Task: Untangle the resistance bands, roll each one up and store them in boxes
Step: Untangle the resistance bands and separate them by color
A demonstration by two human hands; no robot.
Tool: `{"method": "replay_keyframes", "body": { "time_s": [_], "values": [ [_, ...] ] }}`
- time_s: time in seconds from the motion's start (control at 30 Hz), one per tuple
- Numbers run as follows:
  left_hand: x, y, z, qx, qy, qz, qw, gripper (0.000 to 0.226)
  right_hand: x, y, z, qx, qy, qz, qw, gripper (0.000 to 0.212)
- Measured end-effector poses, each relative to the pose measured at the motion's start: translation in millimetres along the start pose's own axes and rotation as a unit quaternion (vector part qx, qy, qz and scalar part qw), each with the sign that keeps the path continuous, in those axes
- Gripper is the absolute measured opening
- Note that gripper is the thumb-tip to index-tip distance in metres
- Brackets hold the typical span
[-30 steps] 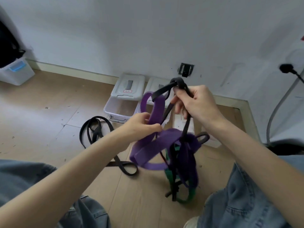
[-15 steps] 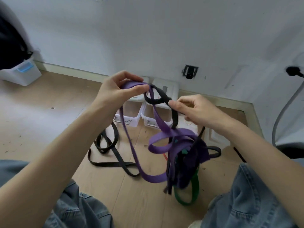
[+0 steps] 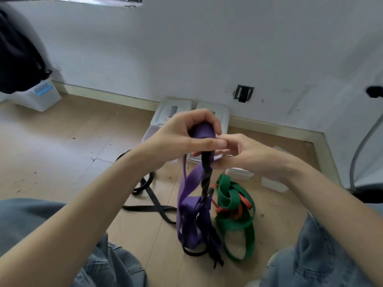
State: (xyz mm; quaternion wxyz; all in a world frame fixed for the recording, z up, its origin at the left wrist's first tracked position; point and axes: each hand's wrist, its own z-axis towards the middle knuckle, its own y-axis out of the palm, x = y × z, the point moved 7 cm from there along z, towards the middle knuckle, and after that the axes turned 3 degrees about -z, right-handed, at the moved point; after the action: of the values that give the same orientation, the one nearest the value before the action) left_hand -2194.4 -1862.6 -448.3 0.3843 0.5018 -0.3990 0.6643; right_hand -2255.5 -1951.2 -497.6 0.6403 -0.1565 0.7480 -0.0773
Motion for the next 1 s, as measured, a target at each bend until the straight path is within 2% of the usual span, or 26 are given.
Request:
{"method": "replay_keyframes", "body": {
  "time_s": [0.13,0.23,0.3,0.47,0.53,0.57,0.6,0.63,0.67,0.7,0.73,0.77,0.8,0.83,0.87,0.9,0.93,1.0],
  "values": [
    [4.2,-10.8,1.2,0.017,0.015,-0.023,0.999,0.022,5.0,-4.2,7.1,0.068,-0.007,0.046,0.997,0.025],
    [-5.9,-28.6,2.1,0.093,-0.019,-0.038,0.995,0.028,15.6,-12.1,6.2,0.050,0.027,0.140,0.988,0.026],
    [-12.2,-41.6,0.0,0.143,-0.052,-0.031,0.988,0.025,16.1,-18.0,4.4,0.035,0.029,0.188,0.981,0.027],
    [3.8,-36.7,-3.0,0.086,-0.057,0.078,0.992,0.016,0.6,-36.4,-1.7,0.027,-0.036,0.234,0.971,0.024],
    [21.8,-24.4,-4.0,0.030,-0.024,0.056,0.998,0.018,5.5,-38.3,1.5,0.041,-0.018,0.269,0.962,0.022],
    [31.1,-15.7,-4.8,-0.008,-0.004,0.019,1.000,0.021,20.2,-37.9,4.0,0.078,0.021,0.208,0.975,0.017],
    [39.2,-7.8,-5.2,-0.042,0.014,-0.028,0.999,0.023,38.6,-37.9,6.4,0.119,0.076,0.044,0.989,0.015],
    [44.3,-3.5,-5.2,-0.057,0.027,-0.075,0.995,0.025,52.2,-37.0,8.3,0.141,0.131,-0.182,0.964,0.016],
    [46.6,-5.3,-4.3,-0.045,0.035,-0.109,0.992,0.025,60.7,-34.3,8.7,0.130,0.172,-0.371,0.903,0.015],
    [45.7,-11.9,-2.6,-0.009,0.034,-0.125,0.992,0.025,63.6,-28.9,9.4,0.101,0.191,-0.464,0.859,0.016],
    [42.6,-21.2,-0.6,0.037,0.028,-0.130,0.990,0.023,66.7,-23.7,10.2,0.052,0.187,-0.468,0.862,0.030],
    [37.7,-30.2,0.4,0.081,0.018,-0.137,0.987,0.020,65.5,-17.2,9.5,-0.005,0.166,-0.395,0.904,0.050],
    [32.6,-37.4,0.9,0.117,0.007,-0.156,0.981,0.017,61.3,-6.8,8.1,-0.067,0.158,-0.291,0.941,0.061],
    [28.8,-40.9,1.3,0.138,0.000,-0.187,0.973,0.016,54.9,6.9,6.8,-0.130,0.149,-0.225,0.954,0.059],
    [25.0,-43.6,3.0,0.154,-0.002,-0.222,0.963,0.016,50.1,18.5,5.8,-0.165,0.126,-0.202,0.957,0.046],
    [20.0,-47.4,5.1,0.174,-0.005,-0.243,0.954,0.015,46.8,23.9,7.6,-0.153,0.103,-0.205,0.961,0.030],
    [13.3,-53.2,6.5,0.201,-0.014,-0.233,0.951,0.015,40.2,23.8,9.5,-0.110,0.076,-0.194,0.972,0.017],
    [-2.9,-69.5,3.0,0.234,-0.064,-0.094,0.966,0.016,21.5,3.0,9.8,0.024,0.043,-0.090,0.995,0.006]
  ]
}}
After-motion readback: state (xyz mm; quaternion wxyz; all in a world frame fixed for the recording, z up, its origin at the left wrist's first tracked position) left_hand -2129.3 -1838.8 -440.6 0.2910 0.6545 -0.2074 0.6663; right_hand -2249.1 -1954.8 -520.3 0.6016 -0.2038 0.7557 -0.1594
